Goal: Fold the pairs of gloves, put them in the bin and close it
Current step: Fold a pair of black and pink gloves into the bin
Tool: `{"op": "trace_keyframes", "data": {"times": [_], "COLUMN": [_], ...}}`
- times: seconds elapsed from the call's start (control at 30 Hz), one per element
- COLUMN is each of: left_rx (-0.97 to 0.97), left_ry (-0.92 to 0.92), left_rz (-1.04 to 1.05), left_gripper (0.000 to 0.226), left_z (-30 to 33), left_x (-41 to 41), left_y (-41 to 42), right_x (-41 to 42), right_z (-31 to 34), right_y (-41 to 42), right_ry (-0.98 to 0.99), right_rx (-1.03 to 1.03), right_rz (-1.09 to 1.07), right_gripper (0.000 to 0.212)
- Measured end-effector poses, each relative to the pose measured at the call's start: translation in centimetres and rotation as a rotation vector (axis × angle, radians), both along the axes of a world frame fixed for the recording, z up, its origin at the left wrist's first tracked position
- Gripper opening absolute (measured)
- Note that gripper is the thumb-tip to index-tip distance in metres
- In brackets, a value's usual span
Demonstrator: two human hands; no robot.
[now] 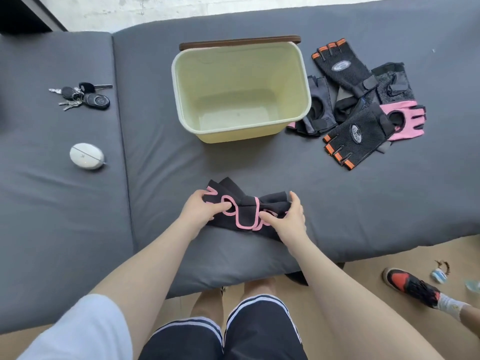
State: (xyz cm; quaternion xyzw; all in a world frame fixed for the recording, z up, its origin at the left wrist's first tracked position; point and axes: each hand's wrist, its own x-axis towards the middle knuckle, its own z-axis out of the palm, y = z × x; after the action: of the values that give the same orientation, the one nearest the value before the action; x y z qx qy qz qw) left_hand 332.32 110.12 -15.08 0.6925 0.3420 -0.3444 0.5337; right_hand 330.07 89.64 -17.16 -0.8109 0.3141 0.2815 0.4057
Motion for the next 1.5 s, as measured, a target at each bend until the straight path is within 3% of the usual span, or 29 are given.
{"op": "trace_keyframes", "data": {"times": [0.13,0.2,0.4,0.53,0.63,0.7,0.8,1.0,1.13,1.2,1.33,1.4,1.5], "left_rx": [0.105,0.093,0.122,0.137,0.177,0.224,0.335,0.442,0.423,0.356,0.324,0.38,0.436], "left_ry": [-0.069,-0.165,-0.467,-0.553,-0.47,-0.418,-0.343,-0.207,-0.149,-0.012,0.162,0.148,0.065], "left_rz": [-0.035,-0.004,0.039,0.141,0.165,0.116,-0.062,-0.426,-0.699,-0.827,-0.984,-1.018,-0.926], "left_gripper": [0.033,0.028,0.024,0.021,0.022,0.027,0.035,0.047,0.052,0.061,0.06,0.063,0.061], "left_z": [2.6,5.2,13.2,14.6,13.4,12.1,10.0,7.6,5.5,4.2,1.6,0.9,1.6], "left_x": [0.1,0.8,5.3,10.5,14.1,16.0,17.5,18.5,19.3,20.0,21.3,21.3,20.6], "left_y": [-1.0,-1.3,-1.9,-1.2,0.0,0.8,1.1,-0.1,-0.2,-0.5,-0.5,-0.5,-0.8], "right_x": [0.9,2.6,11.3,18.1,22.3,23.9,24.6,24.1,24.3,24.8,25.9,26.2,26.1], "right_z": [1.6,3.8,13.7,15.8,14.7,13.3,11.2,7.6,6.7,6.5,5.5,5.5,7.1], "right_y": [-0.2,-1.2,-3.5,-2.1,-0.2,1.0,2.5,3.6,3.9,4.5,5.1,5.2,4.6], "right_ry": [-0.026,-0.098,-0.298,-0.326,-0.284,-0.271,-0.268,-0.126,-0.04,0.087,0.289,0.237,-0.011], "right_rx": [0.218,0.276,0.302,0.216,0.069,-0.036,-0.139,-0.234,-0.137,-0.057,-0.04,-0.006,0.056], "right_rz": [-0.119,-0.127,0.108,0.196,0.289,0.345,0.445,0.66,0.954,1.065,1.127,1.106,0.948], "right_gripper": [0.045,0.034,0.033,0.046,0.058,0.053,0.039,0.064,0.058,0.063,0.064,0.054,0.035]}}
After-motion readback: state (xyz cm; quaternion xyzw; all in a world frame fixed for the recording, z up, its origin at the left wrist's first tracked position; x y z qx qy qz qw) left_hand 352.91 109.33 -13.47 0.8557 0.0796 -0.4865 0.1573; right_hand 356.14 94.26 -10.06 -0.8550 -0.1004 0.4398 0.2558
